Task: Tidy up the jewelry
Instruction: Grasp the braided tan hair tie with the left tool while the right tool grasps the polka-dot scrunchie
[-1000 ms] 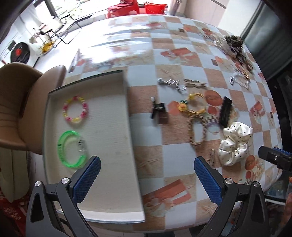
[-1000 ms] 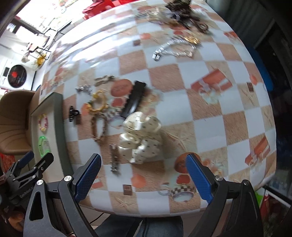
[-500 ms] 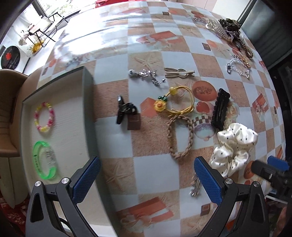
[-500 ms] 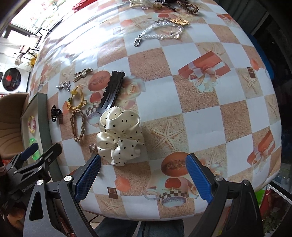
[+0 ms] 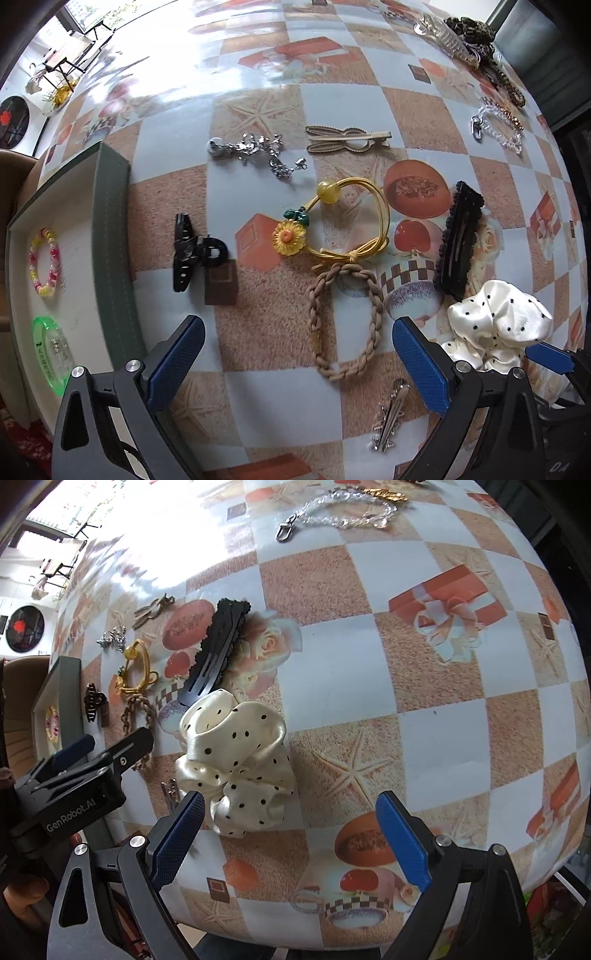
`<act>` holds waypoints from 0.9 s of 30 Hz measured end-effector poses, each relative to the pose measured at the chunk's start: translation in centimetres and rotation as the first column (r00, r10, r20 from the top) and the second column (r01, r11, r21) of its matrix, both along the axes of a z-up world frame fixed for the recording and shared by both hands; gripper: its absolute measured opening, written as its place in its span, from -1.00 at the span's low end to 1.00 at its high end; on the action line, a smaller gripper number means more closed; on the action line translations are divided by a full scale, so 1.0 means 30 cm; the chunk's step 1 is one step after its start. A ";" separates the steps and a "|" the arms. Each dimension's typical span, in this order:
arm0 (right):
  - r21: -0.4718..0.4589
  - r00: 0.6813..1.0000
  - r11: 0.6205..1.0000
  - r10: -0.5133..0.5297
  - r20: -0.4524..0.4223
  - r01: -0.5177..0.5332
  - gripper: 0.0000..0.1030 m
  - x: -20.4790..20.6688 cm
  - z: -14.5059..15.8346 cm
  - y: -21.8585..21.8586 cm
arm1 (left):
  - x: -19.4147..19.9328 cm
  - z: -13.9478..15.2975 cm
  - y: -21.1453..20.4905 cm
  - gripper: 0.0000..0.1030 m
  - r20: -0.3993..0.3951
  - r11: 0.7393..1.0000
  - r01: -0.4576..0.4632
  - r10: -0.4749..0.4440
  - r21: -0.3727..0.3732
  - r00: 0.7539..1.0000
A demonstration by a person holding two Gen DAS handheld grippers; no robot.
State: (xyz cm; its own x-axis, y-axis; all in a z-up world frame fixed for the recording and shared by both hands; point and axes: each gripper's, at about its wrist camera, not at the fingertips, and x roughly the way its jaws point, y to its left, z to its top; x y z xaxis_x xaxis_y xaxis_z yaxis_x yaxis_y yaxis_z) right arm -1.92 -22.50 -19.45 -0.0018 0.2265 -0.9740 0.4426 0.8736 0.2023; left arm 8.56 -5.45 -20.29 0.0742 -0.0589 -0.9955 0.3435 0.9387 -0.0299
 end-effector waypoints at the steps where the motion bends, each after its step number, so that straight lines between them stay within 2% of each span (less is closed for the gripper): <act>1: -0.001 1.000 1.000 0.002 0.000 -0.002 0.83 0.002 -0.006 0.002 | 0.005 -0.008 -0.003 0.85 -0.001 1.000 0.002 -0.002 0.004 1.000; 6: -0.029 0.999 0.999 0.033 0.014 -0.033 0.76 0.018 -0.019 0.027 | 0.015 -0.019 -0.053 0.79 0.013 1.000 0.022 -0.022 0.004 1.000; 8: -0.046 0.999 0.998 0.049 0.018 -0.048 0.71 0.027 -0.017 0.045 | 0.014 -0.013 -0.060 0.72 0.019 1.000 0.030 -0.030 -0.001 0.999; 11: -0.087 0.997 0.994 0.071 0.016 -0.070 0.52 0.047 -0.010 0.070 | -0.017 -0.002 -0.091 0.51 0.032 0.998 0.057 -0.056 -0.008 0.998; 14: -0.111 0.996 0.991 0.083 0.018 -0.080 0.17 0.060 -0.002 0.077 | -0.040 0.014 -0.133 0.25 0.042 0.997 0.078 -0.078 -0.017 0.996; 16: -0.121 0.996 0.989 0.083 0.015 -0.080 -0.26 0.074 0.003 0.084 | -0.042 0.024 -0.142 -0.06 0.048 0.996 0.087 -0.086 -0.025 0.995; 17: -0.120 0.997 0.990 0.078 0.012 -0.076 -0.34 0.077 0.006 0.078 | -0.040 0.029 -0.148 -0.16 0.052 0.995 0.092 -0.090 -0.028 0.995; 19: -0.114 0.998 0.991 0.064 0.010 -0.062 -0.58 0.082 0.008 0.067 | -0.044 0.033 -0.163 -0.57 0.051 0.994 0.098 -0.096 -0.039 0.994; 20: -0.110 0.999 0.993 0.054 0.008 -0.053 -0.62 0.083 0.009 0.060 | -0.041 0.035 -0.166 -0.71 0.046 0.994 0.100 -0.098 -0.048 0.994; 22: -0.095 0.999 0.995 0.035 0.008 -0.034 -0.72 0.078 0.015 0.041 | -0.033 0.043 -0.157 -0.71 0.024 0.993 0.090 -0.088 -0.080 0.996; 27: -0.046 1.000 0.999 0.002 0.029 -0.001 -0.75 0.068 0.043 0.015 | -0.040 0.097 -0.098 -0.71 0.022 0.989 0.070 -0.068 -0.131 0.997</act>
State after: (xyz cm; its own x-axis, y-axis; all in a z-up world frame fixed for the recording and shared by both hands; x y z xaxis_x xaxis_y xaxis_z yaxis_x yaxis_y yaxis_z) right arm 0.13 -22.05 -18.16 0.0262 0.1815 -0.9831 0.4358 0.8830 0.1746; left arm 7.37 -8.39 -17.37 0.0822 -0.1949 -0.9774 0.4090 0.9009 -0.1452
